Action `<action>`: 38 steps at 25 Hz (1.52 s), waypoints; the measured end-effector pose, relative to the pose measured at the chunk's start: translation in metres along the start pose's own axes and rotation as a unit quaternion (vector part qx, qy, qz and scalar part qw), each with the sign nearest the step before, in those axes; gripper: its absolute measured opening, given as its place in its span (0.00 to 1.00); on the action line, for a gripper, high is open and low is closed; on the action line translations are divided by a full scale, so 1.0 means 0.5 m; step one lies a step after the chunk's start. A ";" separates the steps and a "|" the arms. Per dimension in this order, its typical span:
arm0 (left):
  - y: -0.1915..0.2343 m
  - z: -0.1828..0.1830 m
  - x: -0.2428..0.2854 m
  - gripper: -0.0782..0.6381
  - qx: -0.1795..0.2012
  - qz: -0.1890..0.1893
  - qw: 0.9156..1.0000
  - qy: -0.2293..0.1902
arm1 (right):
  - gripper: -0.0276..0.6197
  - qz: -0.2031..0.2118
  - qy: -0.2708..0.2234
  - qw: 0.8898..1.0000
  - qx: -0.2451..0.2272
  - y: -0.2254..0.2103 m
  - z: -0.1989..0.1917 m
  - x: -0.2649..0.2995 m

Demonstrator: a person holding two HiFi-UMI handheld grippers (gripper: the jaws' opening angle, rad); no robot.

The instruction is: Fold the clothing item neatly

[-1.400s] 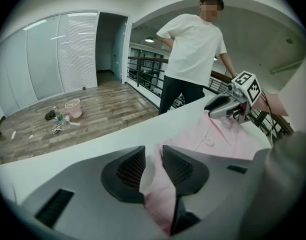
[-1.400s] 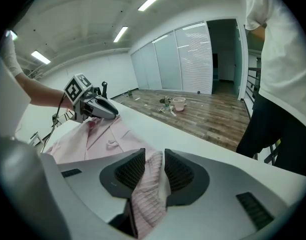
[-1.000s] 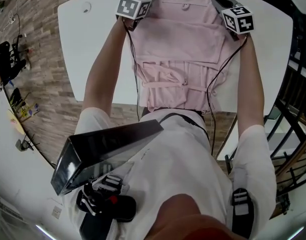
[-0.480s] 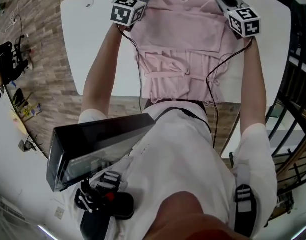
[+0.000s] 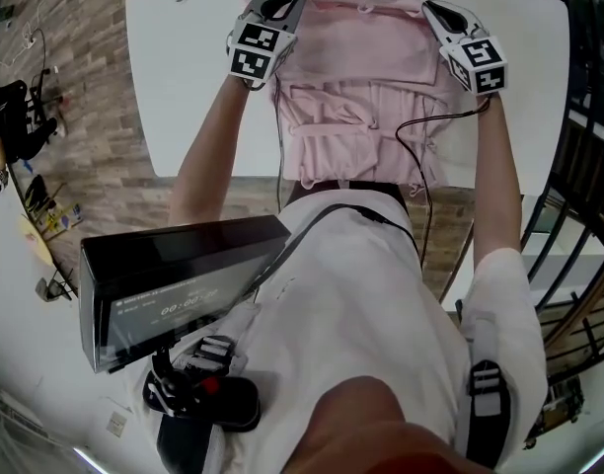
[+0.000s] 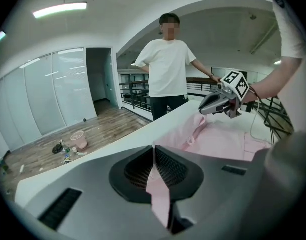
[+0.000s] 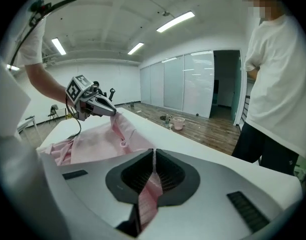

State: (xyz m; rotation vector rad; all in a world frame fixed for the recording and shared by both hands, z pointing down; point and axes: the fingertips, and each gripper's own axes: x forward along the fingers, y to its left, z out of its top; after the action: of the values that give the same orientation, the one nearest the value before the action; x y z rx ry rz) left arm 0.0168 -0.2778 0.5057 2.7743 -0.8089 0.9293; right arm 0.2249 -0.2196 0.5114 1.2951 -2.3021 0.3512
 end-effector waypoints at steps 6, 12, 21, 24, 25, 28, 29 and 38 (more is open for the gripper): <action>-0.052 -0.096 -0.029 0.13 -0.004 0.012 1.000 0.021 | 0.07 0.001 -0.002 1.000 -0.009 0.070 -0.053 -0.023; -0.058 -0.157 -0.039 0.14 -0.054 -0.005 0.997 0.051 | 0.13 0.023 0.049 0.999 0.002 0.107 -0.144 -0.031; -0.048 -0.121 -0.034 0.16 -0.073 0.005 0.997 0.032 | 0.19 0.008 0.013 0.996 0.088 0.070 -0.133 -0.045; -0.041 -0.104 -0.004 0.16 -0.083 0.016 0.996 0.030 | 0.11 -0.005 0.005 0.995 0.096 0.071 -0.105 -0.010; -0.039 -0.097 0.007 0.15 -0.089 0.015 0.995 0.034 | 0.07 -0.010 0.005 0.995 0.099 0.070 -0.097 0.001; -0.054 -0.111 0.043 0.12 -0.099 -0.011 0.991 0.086 | 0.05 -0.016 0.034 0.994 0.104 0.074 -0.102 0.033; -0.058 -0.128 0.055 0.12 -0.096 -0.019 0.989 0.110 | 0.05 -0.018 0.051 0.993 0.102 0.075 -0.114 0.044; -0.036 -0.169 0.049 0.12 -0.109 -0.013 0.981 0.159 | 0.05 -0.047 0.102 0.989 0.095 0.073 -0.137 0.060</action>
State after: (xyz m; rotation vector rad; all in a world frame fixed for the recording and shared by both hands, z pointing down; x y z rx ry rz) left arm -0.0020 -0.2517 0.5894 2.3636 -0.7665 1.1632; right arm 0.1995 -0.1924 0.5858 1.3832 -2.0689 0.6524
